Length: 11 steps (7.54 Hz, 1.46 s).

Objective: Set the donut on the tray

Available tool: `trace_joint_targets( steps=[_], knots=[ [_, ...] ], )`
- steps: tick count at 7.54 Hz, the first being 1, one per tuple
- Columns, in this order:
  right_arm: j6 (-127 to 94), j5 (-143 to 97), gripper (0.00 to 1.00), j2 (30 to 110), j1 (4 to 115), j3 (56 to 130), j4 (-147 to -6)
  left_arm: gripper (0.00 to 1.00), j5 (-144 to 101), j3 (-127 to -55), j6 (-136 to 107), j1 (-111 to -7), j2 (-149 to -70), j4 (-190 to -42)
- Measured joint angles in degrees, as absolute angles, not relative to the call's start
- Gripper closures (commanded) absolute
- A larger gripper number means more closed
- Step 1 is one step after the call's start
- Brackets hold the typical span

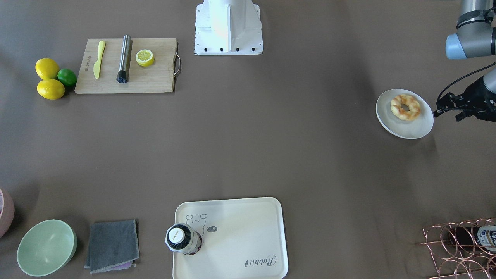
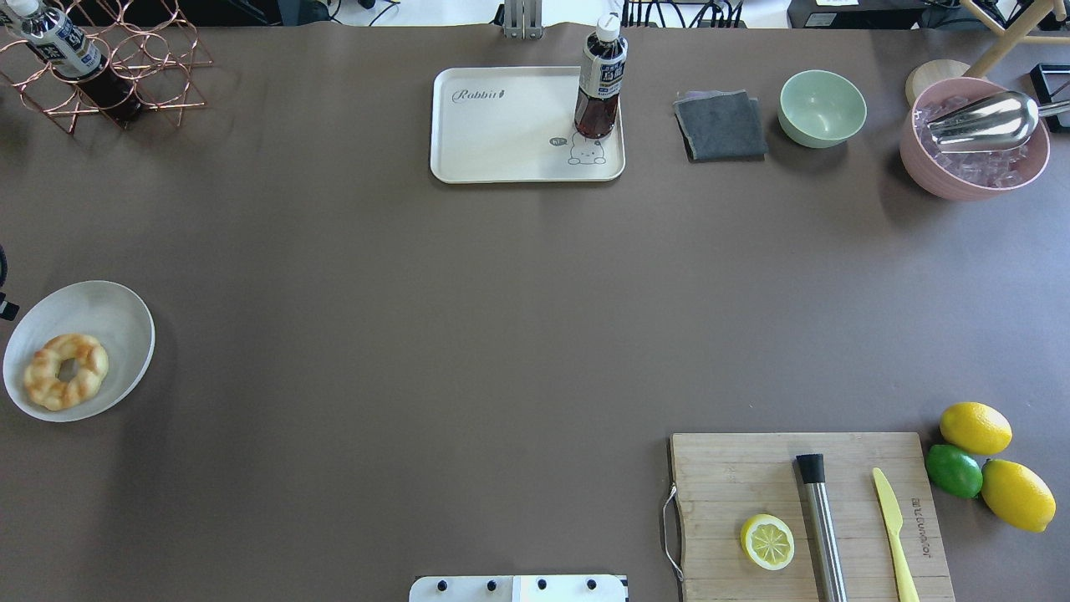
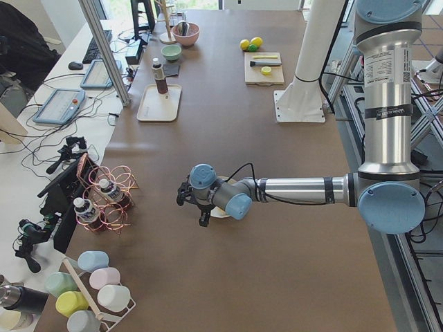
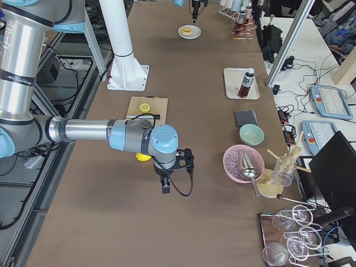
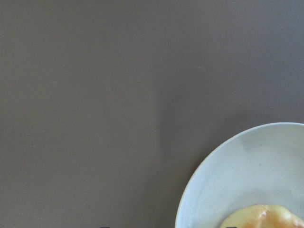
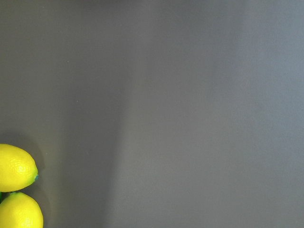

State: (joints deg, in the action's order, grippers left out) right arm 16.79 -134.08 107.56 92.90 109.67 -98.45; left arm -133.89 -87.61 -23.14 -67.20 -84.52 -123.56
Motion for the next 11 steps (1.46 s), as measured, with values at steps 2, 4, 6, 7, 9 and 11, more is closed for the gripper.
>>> trace_joint_targets(
  steps=[2,4,6,7,9,11],
  knots=[
    [16.79,-134.14,0.01,107.65,92.90,109.68,-98.44,0.33,-134.01,-84.51,-23.74,-65.97,-84.61,-128.10],
    [16.79,-134.20,0.01,107.73,92.90,109.69,-98.44,0.37,-134.03,-83.63,-24.02,-65.20,-84.64,-129.85],
    [16.79,-134.24,0.01,107.75,92.90,109.69,-98.44,0.40,-134.03,-83.38,-24.07,-64.61,-84.64,-130.17],
    [16.79,-134.22,0.01,107.75,92.90,109.69,-98.44,0.42,-134.00,-83.21,-24.09,-64.28,-84.64,-130.22],
    [16.79,-134.17,0.01,107.75,92.90,109.58,-98.44,0.49,-134.02,-83.21,-24.44,-63.52,-84.71,-130.44],
    [16.78,-134.13,0.01,107.75,92.90,109.51,-98.44,0.75,-134.03,-82.95,-26.98,-62.51,-84.78,-132.43]
  ],
)
